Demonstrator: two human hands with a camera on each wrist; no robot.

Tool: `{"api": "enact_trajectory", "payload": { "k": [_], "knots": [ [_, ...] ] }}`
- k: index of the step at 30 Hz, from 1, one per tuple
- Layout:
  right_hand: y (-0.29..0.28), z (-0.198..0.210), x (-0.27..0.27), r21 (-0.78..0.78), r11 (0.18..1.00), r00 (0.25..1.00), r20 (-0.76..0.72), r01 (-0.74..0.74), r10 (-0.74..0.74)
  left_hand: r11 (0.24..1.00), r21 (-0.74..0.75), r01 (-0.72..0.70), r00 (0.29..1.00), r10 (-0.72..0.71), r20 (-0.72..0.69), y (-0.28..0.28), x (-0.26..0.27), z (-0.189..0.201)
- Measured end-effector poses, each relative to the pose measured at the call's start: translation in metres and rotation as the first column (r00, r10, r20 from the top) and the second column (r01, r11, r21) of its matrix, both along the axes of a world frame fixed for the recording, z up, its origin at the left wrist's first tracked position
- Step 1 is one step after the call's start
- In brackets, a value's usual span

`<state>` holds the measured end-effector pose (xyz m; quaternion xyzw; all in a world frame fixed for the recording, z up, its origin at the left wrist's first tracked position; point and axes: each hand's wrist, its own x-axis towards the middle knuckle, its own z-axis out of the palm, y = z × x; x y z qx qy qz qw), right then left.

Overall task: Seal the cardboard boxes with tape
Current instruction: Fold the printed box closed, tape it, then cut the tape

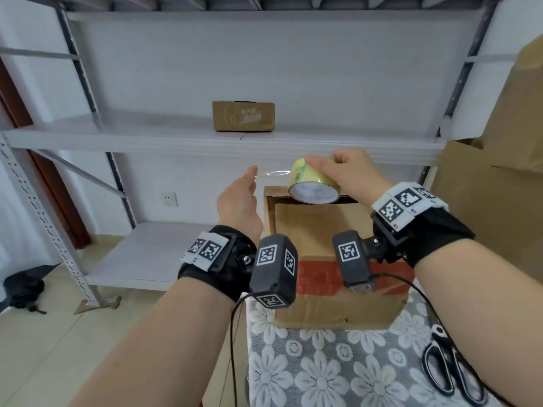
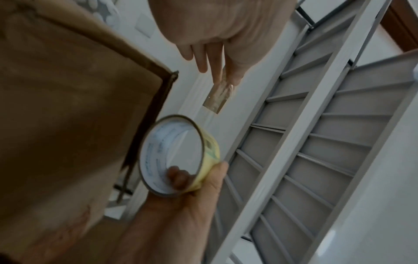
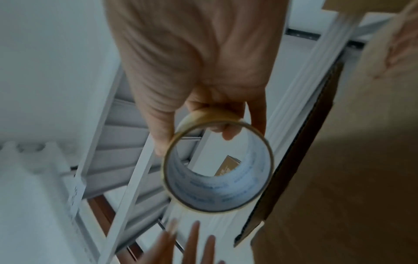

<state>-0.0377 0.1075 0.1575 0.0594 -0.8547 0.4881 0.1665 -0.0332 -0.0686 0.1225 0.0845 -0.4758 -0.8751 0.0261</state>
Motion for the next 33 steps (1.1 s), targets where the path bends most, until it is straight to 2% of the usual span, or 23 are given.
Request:
{"api": "enact_trajectory", "payload": {
  "k": [5, 12, 14, 16, 18, 20, 24, 29, 33],
  "knots": [
    [0.006, -0.015, -0.016, -0.199, 0.979, 0.989, 0.146, 0.048, -0.019, 0.998, -0.047, 0.046, 0.998, -0.048, -0.037, 0.006, -0.006, -0.015],
    [0.015, -0.033, -0.015, -0.146, 0.989, 0.961, 0.272, -0.003, 0.044, 0.999, 0.022, 0.044, 0.995, -0.042, -0.086, 0.019, 0.009, -0.03],
    [0.018, -0.037, -0.011, -0.064, 0.997, 0.957, 0.284, -0.039, 0.056, 0.999, -0.01, 0.035, 0.993, -0.036, -0.11, 0.021, 0.01, -0.034],
    [0.019, -0.034, 0.0, 0.148, 0.982, 0.948, 0.312, -0.117, 0.065, 0.999, -0.041, 0.012, 0.992, -0.017, -0.126, 0.023, 0.009, -0.036],
    [0.018, -0.034, 0.008, 0.374, 0.911, 0.949, 0.311, -0.173, 0.053, 0.999, -0.052, 0.008, 0.993, -0.014, -0.121, 0.024, 0.008, -0.037],
    [0.014, -0.037, 0.012, 0.497, 0.842, 0.957, 0.28, -0.21, 0.073, 0.998, -0.053, 0.018, 0.994, -0.023, -0.105, 0.025, 0.008, -0.039],
    [0.003, -0.045, 0.016, 0.567, 0.78, 0.953, 0.28, -0.264, 0.119, 0.995, -0.101, 0.01, 0.994, -0.022, -0.109, 0.027, 0.007, -0.041],
    [0.009, -0.04, 0.022, 0.534, 0.799, 0.942, 0.313, -0.278, 0.119, 0.985, -0.172, 0.0, 0.987, -0.027, -0.156, 0.028, 0.003, -0.039],
    [0.019, -0.04, 0.014, 0.472, 0.876, 0.988, 0.153, -0.103, 0.033, 0.973, -0.23, -0.011, 0.985, -0.03, -0.173, 0.031, 0.002, -0.041]
  ]
}}
